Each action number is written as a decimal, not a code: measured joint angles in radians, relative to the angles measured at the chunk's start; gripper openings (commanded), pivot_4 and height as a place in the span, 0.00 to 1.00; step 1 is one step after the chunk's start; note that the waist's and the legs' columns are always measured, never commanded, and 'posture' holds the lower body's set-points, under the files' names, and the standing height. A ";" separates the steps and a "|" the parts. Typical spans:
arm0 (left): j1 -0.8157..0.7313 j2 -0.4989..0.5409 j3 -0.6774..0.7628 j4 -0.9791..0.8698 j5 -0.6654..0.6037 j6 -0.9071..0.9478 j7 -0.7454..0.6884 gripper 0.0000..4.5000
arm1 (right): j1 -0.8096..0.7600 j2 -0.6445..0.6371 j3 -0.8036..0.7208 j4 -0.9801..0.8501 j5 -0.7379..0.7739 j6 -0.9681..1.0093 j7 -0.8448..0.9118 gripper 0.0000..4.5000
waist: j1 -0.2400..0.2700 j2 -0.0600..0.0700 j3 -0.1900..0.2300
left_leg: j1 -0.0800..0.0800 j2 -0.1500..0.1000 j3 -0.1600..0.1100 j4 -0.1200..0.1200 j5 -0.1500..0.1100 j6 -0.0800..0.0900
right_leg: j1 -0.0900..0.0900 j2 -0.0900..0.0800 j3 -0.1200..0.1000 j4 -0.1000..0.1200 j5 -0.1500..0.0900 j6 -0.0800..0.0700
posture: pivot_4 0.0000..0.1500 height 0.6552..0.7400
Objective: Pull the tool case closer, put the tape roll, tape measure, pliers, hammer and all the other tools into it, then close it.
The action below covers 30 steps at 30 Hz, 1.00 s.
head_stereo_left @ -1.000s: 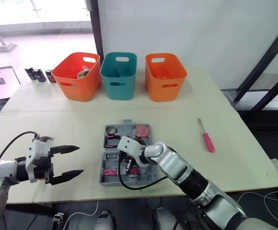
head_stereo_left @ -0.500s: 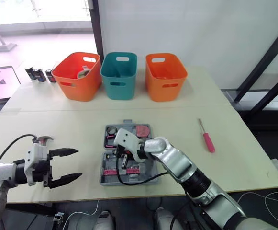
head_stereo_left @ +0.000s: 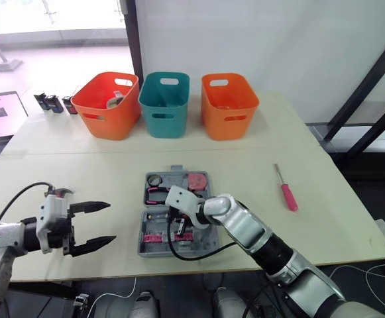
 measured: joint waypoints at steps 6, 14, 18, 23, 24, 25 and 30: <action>0.001 0.000 0.001 -0.042 -0.002 0.032 0.011 1.00 | 0.008 0.011 0.006 0.002 -0.004 0.044 -0.011 0.01 | 0.000 0.000 0.000 | 0.000 0.000 0.000 0.000 0.000 0.000 | 0.000 0.000 0.000 0.000 0.000 0.000 | 1.00 1.00; 0.004 0.001 0.004 -0.016 -0.001 0.026 -0.011 1.00 | 0.024 0.010 -0.003 -0.021 0.025 0.045 0.011 0.01 | 0.001 0.000 0.000 | 0.000 0.000 0.000 0.000 0.000 0.000 | 0.000 0.000 0.000 0.000 0.000 0.000 | 1.00 1.00; 0.019 0.001 0.010 0.020 0.000 -0.001 -0.015 1.00 | 0.057 -0.032 -0.063 -0.124 0.089 0.019 0.064 0.01 | 0.001 0.000 0.000 | 0.000 0.000 0.000 0.000 0.000 0.000 | 0.000 0.000 0.000 0.000 0.000 0.000 | 1.00 1.00; 0.083 -0.001 0.052 0.070 0.003 -0.046 -0.014 1.00 | 0.106 -0.185 -0.256 -0.389 0.234 0.037 0.158 0.01 | 0.001 0.000 0.000 | 0.000 0.000 0.000 0.000 0.000 0.000 | 0.000 -0.001 0.000 -0.002 0.000 0.000 | 1.00 1.00; 0.104 -0.001 0.066 0.078 0.006 -0.055 -0.013 1.00 | 0.137 -0.232 -0.305 -0.429 0.262 0.045 0.176 0.01 | 0.005 0.000 0.000 | 0.000 0.000 0.000 0.000 0.000 0.000 | 0.001 -0.001 0.000 -0.003 0.000 0.000 | 1.00 1.00; 0.120 -0.001 0.082 0.097 0.009 -0.064 -0.010 1.00 | 0.182 -0.296 -0.370 -0.465 0.289 0.050 0.197 0.01 | 0.011 -0.001 0.000 | -0.001 0.000 0.000 0.000 0.000 0.000 | 0.001 -0.001 0.000 -0.004 0.000 0.000 | 1.00 1.00; 0.158 0.002 0.166 0.199 0.018 -0.102 0.009 1.00 | 0.361 -0.499 -0.609 -0.490 0.349 0.033 0.234 0.06 | 0.022 -0.001 0.000 | 0.000 0.000 0.001 0.000 0.000 -0.001 | 0.000 -0.002 0.000 -0.005 0.000 -0.001 | 1.00 1.00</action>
